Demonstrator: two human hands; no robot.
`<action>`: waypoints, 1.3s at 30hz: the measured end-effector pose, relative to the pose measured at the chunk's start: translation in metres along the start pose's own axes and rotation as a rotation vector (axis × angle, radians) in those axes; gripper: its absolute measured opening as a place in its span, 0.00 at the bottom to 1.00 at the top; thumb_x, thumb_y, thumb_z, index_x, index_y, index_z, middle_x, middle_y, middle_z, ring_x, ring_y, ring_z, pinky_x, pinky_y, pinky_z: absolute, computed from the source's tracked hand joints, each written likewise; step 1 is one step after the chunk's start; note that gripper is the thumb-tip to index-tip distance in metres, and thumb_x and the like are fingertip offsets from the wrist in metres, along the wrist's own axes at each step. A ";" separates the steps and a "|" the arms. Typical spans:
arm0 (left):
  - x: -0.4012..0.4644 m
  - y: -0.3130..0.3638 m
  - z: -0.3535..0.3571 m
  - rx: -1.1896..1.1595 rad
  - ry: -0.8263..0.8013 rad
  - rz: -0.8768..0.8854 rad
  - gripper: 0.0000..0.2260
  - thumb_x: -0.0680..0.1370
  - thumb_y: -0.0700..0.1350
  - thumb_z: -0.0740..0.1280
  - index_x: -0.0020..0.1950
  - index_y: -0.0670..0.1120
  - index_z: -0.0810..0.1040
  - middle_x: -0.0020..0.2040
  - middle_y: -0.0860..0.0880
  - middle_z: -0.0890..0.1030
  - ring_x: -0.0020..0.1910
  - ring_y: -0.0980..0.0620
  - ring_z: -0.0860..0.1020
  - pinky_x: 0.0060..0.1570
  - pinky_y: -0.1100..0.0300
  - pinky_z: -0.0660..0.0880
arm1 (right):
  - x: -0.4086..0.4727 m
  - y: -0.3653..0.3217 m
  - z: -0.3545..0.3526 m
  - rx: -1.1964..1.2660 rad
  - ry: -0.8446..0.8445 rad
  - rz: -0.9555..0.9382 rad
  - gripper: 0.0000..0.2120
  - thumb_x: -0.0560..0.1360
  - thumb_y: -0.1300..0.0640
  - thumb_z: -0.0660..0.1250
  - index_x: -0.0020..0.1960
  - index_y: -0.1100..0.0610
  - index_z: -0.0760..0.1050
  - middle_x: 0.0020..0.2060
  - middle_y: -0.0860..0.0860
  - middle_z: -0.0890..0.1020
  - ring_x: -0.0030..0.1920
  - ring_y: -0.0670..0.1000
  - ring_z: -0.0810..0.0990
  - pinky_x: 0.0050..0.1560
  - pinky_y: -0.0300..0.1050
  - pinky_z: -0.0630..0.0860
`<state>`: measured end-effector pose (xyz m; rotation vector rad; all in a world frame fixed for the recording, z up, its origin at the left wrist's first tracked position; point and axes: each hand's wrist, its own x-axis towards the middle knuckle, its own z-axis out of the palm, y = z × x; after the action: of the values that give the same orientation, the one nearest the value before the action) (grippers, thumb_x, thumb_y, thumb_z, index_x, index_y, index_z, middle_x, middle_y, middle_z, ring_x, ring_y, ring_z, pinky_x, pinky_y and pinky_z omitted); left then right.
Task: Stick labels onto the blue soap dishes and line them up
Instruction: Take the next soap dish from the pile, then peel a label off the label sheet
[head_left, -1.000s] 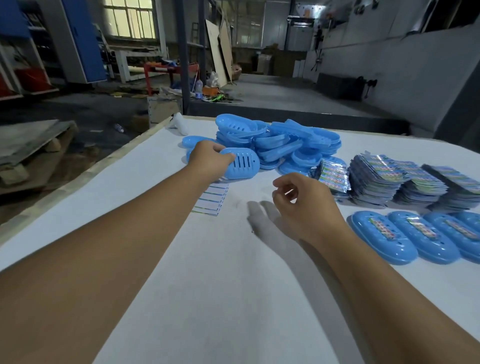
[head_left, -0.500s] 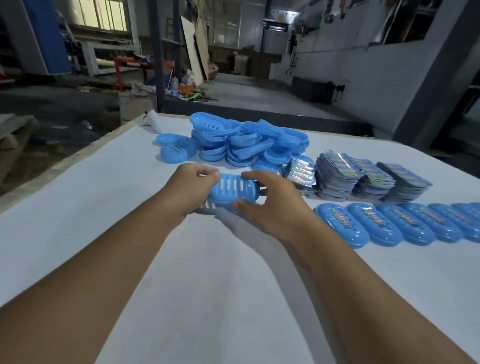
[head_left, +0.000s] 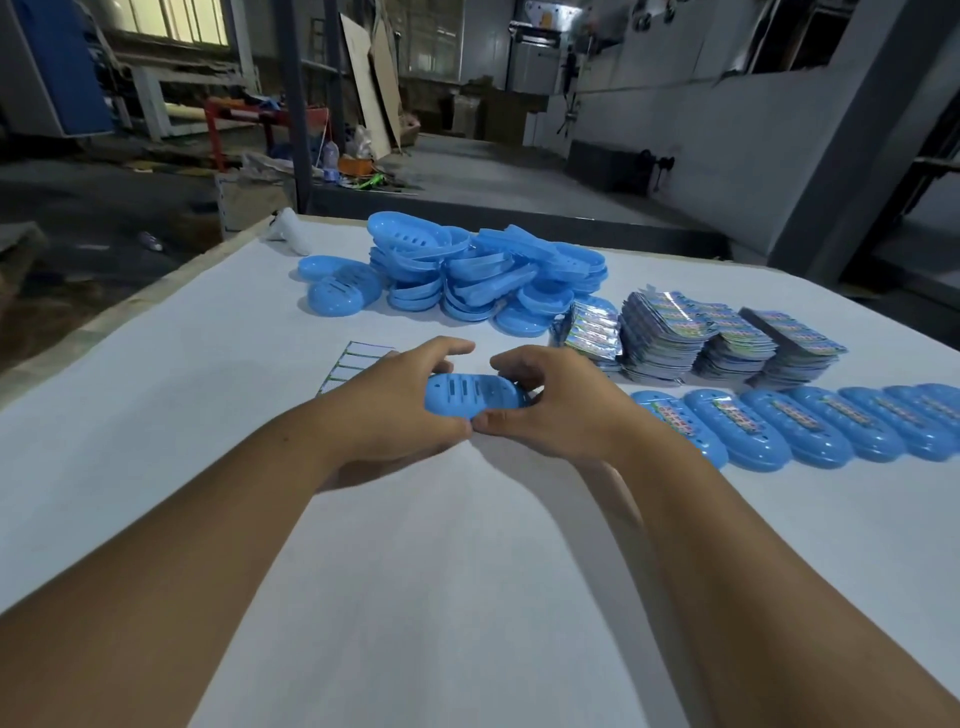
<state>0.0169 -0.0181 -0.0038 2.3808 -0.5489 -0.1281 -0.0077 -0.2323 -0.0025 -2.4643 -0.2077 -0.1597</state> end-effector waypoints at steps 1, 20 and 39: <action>0.001 -0.001 0.001 0.036 -0.001 0.015 0.35 0.65 0.63 0.74 0.68 0.74 0.62 0.61 0.61 0.74 0.54 0.62 0.76 0.54 0.60 0.76 | 0.000 -0.001 -0.003 0.015 -0.001 0.024 0.38 0.64 0.31 0.75 0.70 0.46 0.76 0.56 0.38 0.80 0.55 0.41 0.79 0.50 0.37 0.75; -0.005 0.009 0.004 0.111 0.091 0.055 0.23 0.72 0.62 0.72 0.66 0.67 0.72 0.58 0.59 0.71 0.59 0.56 0.71 0.62 0.51 0.73 | 0.015 0.030 -0.028 -0.383 0.485 0.379 0.09 0.71 0.64 0.59 0.38 0.55 0.76 0.39 0.56 0.82 0.42 0.62 0.79 0.38 0.45 0.70; 0.010 0.013 0.000 -0.439 0.380 -0.210 0.23 0.83 0.61 0.56 0.41 0.52 0.85 0.36 0.61 0.85 0.39 0.60 0.79 0.39 0.60 0.70 | 0.002 -0.027 0.005 -0.041 0.621 -0.243 0.04 0.72 0.63 0.77 0.44 0.55 0.87 0.48 0.49 0.83 0.51 0.56 0.78 0.53 0.41 0.68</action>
<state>0.0217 -0.0316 0.0053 1.9574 -0.0757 0.1022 -0.0106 -0.2081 0.0107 -2.2943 -0.2287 -1.0184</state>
